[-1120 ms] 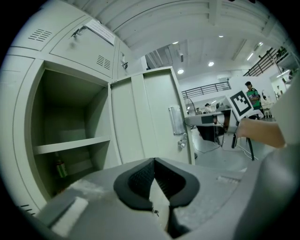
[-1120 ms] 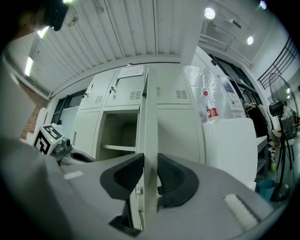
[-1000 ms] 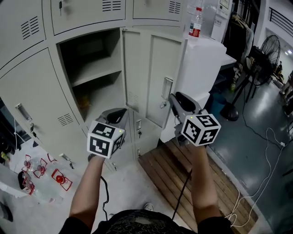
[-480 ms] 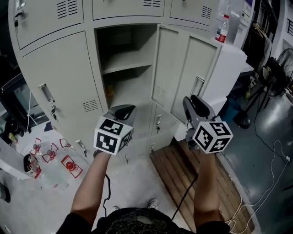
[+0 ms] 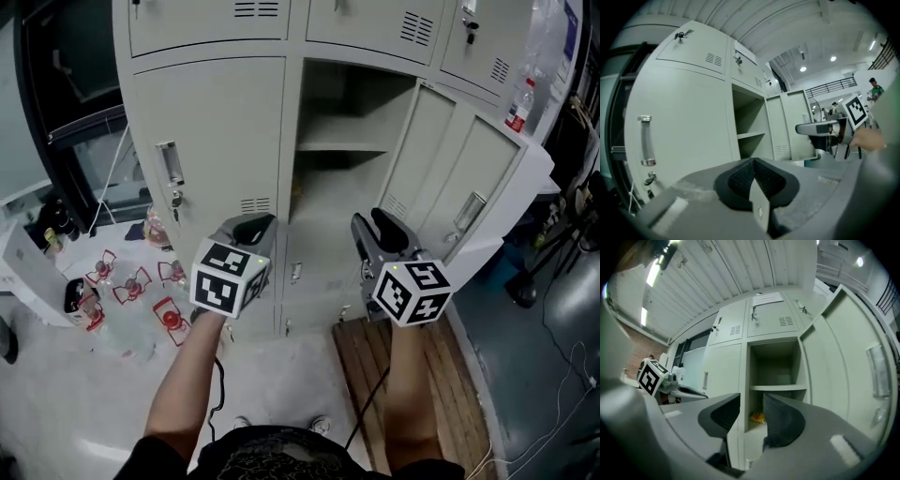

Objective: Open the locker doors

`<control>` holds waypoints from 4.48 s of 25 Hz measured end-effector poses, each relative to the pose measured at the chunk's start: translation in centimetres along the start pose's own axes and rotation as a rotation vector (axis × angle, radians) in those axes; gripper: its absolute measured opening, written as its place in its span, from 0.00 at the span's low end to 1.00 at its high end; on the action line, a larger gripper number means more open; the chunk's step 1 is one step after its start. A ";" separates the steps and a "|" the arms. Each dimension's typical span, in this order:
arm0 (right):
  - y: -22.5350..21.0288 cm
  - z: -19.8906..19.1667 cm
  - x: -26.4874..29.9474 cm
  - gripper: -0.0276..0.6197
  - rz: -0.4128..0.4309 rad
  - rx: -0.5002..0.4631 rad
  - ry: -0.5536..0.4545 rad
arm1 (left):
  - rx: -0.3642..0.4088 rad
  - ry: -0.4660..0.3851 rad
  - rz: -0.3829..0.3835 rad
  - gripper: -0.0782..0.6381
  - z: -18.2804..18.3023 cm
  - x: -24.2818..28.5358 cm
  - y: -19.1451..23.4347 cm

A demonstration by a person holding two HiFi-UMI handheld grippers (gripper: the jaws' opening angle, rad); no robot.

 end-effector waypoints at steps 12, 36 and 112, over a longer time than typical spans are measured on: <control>16.2 0.7 11.1 0.34 0.284 -0.067 0.036 | -0.097 -0.014 0.210 0.11 -4.3 -9.1 11.7; 30.7 2.8 25.4 0.49 0.425 -0.095 0.047 | -0.126 0.053 0.341 0.12 -11.1 -17.8 25.0; 11.4 0.9 -1.4 0.28 0.399 0.062 -0.017 | -0.052 0.045 0.054 0.12 -4.6 -7.7 -2.5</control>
Point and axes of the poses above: the fingertips, and each gripper's own axes: x forward along the fingers, y to its left, z out of its top, the point moved 3 cm from there along -x, backward along the fingers, and after that the axes turned 9 degrees about y, right-handed, at the moved point
